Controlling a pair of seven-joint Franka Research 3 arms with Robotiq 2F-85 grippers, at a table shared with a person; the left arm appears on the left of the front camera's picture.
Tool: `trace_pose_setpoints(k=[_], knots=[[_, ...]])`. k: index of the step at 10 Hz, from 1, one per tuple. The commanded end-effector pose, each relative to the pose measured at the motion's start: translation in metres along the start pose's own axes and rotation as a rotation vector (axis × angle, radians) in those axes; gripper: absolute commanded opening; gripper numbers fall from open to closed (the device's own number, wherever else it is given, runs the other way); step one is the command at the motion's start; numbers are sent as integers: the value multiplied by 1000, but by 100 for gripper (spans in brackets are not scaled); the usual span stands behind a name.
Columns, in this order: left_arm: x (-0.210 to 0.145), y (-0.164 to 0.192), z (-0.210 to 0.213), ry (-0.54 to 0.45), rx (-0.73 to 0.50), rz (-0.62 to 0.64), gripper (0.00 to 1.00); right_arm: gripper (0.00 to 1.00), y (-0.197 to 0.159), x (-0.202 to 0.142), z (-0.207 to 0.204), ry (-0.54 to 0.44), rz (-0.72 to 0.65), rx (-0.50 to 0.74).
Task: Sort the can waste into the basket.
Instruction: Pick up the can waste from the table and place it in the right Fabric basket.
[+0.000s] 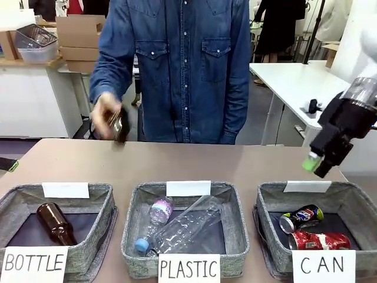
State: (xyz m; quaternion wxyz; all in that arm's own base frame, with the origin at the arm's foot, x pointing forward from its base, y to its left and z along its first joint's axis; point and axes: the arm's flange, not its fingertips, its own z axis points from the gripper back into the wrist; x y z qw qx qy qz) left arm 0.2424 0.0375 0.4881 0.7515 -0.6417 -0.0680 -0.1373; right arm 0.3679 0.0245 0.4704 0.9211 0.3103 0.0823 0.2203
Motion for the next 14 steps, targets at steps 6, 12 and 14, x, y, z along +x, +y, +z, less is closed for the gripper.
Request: trace_pose_setpoints(k=[6,12,14], knots=[[-24,-84,185,-16,372,105,100,100,-7,0,11,-84,-92,115],[-15,-71,155,-114,158,8,100,100,19,-50,55,-275,-121,790],[-8,-62,129,-100,71,2,100,100,19,-45,48,-334,-300,717]])
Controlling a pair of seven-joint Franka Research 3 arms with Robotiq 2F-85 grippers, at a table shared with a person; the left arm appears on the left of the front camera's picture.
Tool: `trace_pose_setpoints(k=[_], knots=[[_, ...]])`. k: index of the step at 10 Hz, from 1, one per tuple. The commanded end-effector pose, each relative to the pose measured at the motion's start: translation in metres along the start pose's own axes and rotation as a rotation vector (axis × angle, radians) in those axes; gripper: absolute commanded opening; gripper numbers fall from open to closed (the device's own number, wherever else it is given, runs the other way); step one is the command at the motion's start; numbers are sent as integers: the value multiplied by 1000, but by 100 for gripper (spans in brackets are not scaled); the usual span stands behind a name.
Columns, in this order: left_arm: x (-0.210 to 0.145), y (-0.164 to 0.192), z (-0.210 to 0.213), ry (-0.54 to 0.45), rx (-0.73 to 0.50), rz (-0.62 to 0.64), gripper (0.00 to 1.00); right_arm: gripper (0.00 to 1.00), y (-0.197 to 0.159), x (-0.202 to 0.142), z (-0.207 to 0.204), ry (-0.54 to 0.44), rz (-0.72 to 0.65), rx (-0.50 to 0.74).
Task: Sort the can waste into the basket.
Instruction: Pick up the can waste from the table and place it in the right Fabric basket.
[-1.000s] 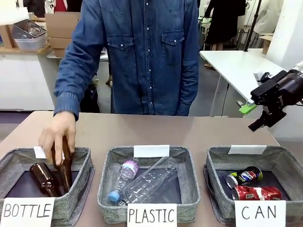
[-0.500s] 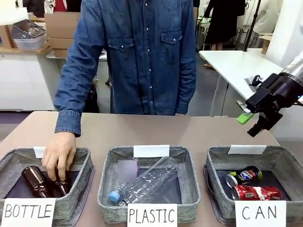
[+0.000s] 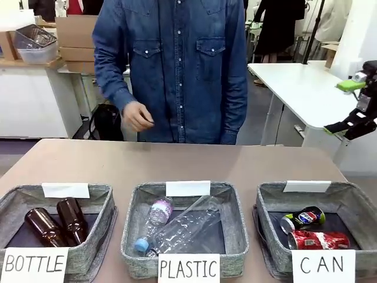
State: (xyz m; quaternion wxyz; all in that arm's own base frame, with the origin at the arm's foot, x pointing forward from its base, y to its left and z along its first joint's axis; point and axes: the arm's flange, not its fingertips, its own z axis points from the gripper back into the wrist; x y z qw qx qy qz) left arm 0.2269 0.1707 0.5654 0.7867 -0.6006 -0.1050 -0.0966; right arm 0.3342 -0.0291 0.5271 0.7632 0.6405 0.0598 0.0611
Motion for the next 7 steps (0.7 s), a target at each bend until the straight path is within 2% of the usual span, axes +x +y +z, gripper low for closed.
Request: trace_pose_setpoints(k=[1,4,5,6,7], knots=[[1,0,-49,32,-98,-5,100,100,4,4,-9,86,70,-16],[-1,9,-134,135,-154,12,100,100,4,4,-9,86,70,-16],[-4,15,-156,112,-91,62,100,100,4,4,-9,86,70,-16],[0,16,-115,134,-134,5,100,100,4,4,-9,86,70,-16],[0,16,-115,134,-134,5,100,100,4,4,-9,86,70,-16]])
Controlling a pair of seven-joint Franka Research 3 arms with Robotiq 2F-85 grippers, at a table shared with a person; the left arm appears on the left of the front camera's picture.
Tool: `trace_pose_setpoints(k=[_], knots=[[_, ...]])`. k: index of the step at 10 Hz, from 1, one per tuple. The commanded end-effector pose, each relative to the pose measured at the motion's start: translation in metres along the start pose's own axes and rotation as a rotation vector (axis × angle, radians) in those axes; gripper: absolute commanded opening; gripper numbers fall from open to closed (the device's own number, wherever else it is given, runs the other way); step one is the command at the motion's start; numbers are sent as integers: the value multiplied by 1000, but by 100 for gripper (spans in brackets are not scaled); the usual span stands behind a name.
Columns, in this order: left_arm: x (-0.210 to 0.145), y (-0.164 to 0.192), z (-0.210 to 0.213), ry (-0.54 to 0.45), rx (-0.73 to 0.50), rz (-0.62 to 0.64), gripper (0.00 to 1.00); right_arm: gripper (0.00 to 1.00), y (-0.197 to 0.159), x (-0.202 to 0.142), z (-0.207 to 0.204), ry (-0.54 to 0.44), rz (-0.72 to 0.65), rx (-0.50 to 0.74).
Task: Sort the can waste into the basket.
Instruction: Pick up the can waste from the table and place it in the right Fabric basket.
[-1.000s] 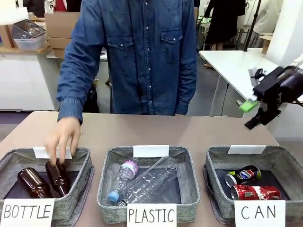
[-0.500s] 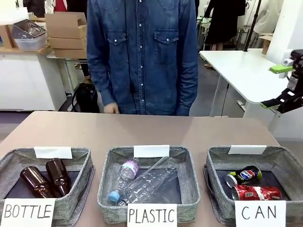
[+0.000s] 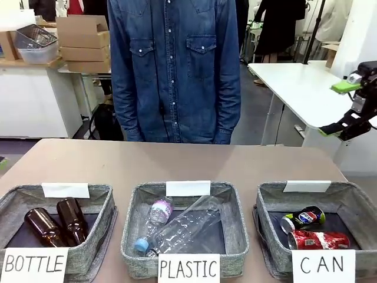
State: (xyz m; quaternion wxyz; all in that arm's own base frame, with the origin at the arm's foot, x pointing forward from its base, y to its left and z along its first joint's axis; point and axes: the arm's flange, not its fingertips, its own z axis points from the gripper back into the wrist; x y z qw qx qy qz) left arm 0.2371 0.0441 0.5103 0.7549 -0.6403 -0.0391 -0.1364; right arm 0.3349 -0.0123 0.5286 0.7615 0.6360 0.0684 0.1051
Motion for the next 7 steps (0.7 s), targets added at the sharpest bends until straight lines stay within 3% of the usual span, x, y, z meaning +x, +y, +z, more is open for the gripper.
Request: trace_pose_setpoints(k=[1,7], knots=[[0,-8,21,-3,-11,-15,100,100,0,0,7,16,14,-7],[0,-8,21,-3,-11,-15,100,100,0,0,7,16,14,-7]])
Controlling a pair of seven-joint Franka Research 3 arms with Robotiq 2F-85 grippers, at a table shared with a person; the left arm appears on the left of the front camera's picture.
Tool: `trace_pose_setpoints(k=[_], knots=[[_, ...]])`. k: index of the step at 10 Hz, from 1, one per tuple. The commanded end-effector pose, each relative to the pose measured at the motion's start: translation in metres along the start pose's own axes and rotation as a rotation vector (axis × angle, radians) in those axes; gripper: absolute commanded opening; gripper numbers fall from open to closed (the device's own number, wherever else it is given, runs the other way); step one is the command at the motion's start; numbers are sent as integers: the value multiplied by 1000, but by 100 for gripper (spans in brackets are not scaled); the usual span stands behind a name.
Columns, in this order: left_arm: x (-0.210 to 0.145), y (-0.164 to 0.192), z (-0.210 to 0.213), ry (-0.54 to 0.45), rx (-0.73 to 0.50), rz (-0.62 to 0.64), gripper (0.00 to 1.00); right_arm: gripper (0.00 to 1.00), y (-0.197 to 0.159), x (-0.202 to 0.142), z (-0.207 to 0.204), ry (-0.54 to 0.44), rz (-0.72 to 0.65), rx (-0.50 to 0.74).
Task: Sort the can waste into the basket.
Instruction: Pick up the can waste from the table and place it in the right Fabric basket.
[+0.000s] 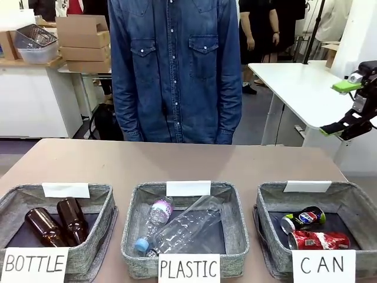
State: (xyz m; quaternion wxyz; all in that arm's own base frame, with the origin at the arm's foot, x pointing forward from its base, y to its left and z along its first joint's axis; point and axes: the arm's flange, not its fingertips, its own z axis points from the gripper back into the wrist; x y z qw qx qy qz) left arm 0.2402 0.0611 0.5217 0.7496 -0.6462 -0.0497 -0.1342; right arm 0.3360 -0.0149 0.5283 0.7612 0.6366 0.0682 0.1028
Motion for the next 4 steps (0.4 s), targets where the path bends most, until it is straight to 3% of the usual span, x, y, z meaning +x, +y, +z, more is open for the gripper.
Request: trace_pose_setpoints(k=[1,4], knots=[[-3,0,2,18,1,-4,100,100,1,0,4,20,18,-9],[-3,0,2,18,1,-4,100,100,1,0,4,20,18,-9]])
